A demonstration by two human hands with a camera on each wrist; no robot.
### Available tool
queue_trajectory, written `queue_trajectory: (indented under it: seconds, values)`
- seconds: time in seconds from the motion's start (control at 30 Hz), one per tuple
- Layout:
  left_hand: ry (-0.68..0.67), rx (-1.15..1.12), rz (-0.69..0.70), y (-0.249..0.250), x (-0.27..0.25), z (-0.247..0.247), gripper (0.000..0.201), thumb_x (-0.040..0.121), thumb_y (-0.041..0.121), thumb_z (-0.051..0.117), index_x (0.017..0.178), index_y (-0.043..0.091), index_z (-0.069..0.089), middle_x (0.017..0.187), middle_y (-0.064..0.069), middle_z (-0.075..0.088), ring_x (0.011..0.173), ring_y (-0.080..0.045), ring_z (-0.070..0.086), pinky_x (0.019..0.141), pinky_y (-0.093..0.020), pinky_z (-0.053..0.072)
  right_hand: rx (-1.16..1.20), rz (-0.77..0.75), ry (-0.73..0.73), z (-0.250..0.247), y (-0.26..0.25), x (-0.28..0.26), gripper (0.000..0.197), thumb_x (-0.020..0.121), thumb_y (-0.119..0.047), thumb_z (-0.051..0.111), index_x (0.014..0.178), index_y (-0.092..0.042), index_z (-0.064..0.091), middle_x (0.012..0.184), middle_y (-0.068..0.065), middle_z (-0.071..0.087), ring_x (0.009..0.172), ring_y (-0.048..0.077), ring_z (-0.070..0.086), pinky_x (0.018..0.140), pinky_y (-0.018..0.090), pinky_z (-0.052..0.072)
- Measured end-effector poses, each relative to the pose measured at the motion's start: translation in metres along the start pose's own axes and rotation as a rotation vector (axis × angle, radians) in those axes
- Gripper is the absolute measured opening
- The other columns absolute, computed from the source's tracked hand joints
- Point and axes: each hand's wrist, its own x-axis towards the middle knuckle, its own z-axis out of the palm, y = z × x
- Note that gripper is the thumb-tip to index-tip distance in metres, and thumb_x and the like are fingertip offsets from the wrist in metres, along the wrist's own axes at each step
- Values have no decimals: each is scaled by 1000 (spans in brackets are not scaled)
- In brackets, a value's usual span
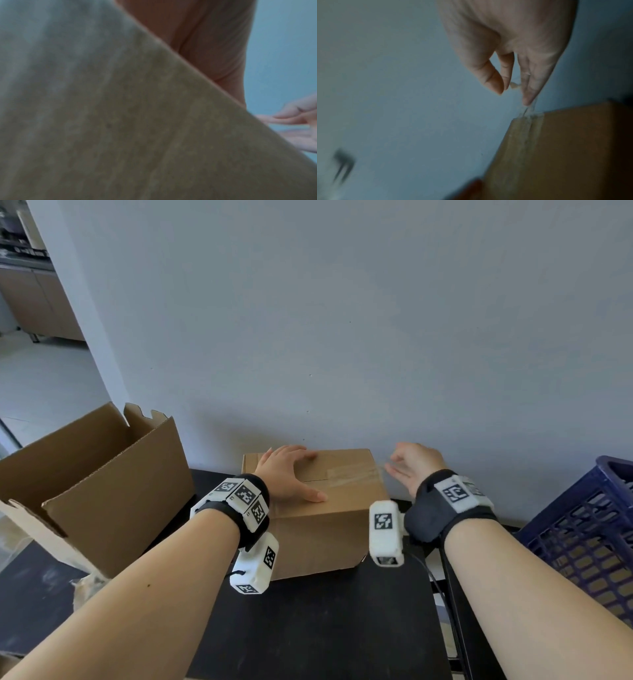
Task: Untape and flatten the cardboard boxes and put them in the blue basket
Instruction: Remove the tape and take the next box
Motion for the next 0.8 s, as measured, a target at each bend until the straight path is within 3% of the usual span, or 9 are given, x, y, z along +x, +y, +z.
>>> queue_trajectory:
  seconds: [0.07,0.13,0.3,0.43,0.5,0.57,0.63,0.7,0.8]
  values:
    - [-1,-1,-1,-1,1,0,89,67,54,76,143,33,34,153,7,25,144,-13,13,118,-37,-6,-313,-206,117,7,-10,-9,38,82,1,51,115,-14,61,96,0,64,77,19,63,82,36,55]
    - [-4,-3,-2,-1,0,0,89,66,54,77,142,34,34,153,7,25,144,-13,13,118,-36,-6,-562,-370,176,9,-16,-17,36,81,-2,50,108,-23,63,107,-11,62,91,16,60,80,28,47]
    - [15,-15,-2,-1,-1,1,88,66,52,78,142,34,35,152,7,25,144,-13,12,117,-34,-7,-556,-406,278,0,-27,-14,41,84,-4,51,122,-20,57,131,3,54,109,23,57,77,26,39]
    - [12,-3,-2,-2,0,1,89,65,54,77,141,34,36,152,7,26,144,-13,14,117,-36,-6,-564,-601,238,14,-32,-26,32,84,-1,50,104,-16,68,113,2,65,99,22,62,82,27,46]
    - [10,6,0,-2,0,1,88,66,55,76,141,34,36,152,7,26,144,-13,14,118,-36,-5,-595,-631,82,31,-29,-35,26,84,-4,52,90,-18,73,97,-1,71,88,20,66,85,27,50]
    - [5,14,3,-2,-1,1,89,66,55,76,142,33,35,153,6,25,144,-14,13,117,-36,-5,-680,-543,-83,49,-23,-41,21,82,-10,56,85,-22,73,93,-3,72,82,21,68,86,32,54]
    - [1,17,6,-2,-1,1,89,67,55,76,143,33,35,153,6,25,144,-14,12,117,-36,-5,-848,-459,-168,59,-14,-43,14,81,-24,62,90,-18,71,96,1,72,87,23,68,86,36,54]
    - [-1,18,10,-3,-1,1,89,67,54,76,143,33,34,153,6,25,144,-14,13,117,-36,-5,-1039,-453,-167,62,-5,-42,34,80,-42,65,97,-13,71,99,3,71,94,23,65,85,36,53]
    - [4,7,13,-3,-1,1,89,67,54,76,142,33,35,153,7,25,144,-13,13,117,-36,-5,-1125,-471,-94,57,5,-39,27,75,-52,66,76,-25,65,97,-5,64,99,18,59,75,28,45]
